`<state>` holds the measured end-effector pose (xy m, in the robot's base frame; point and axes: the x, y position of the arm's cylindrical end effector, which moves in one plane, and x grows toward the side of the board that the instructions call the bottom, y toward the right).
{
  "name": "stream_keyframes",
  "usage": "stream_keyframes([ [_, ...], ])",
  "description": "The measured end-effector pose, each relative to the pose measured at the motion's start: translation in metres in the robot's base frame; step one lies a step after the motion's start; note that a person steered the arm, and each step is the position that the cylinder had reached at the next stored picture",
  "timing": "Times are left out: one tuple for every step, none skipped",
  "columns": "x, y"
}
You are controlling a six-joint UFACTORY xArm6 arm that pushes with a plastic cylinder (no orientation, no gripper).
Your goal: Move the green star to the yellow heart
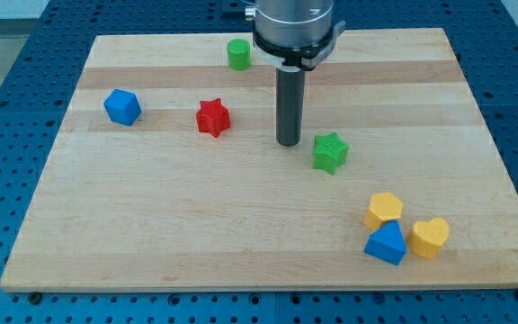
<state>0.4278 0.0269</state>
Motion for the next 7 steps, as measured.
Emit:
stream_keyframes([
  [0.01,0.022],
  [0.018,0.047],
  [0.026,0.065],
  [0.033,0.074],
  [0.037,0.081],
  [0.038,0.091],
  [0.047,0.11],
])
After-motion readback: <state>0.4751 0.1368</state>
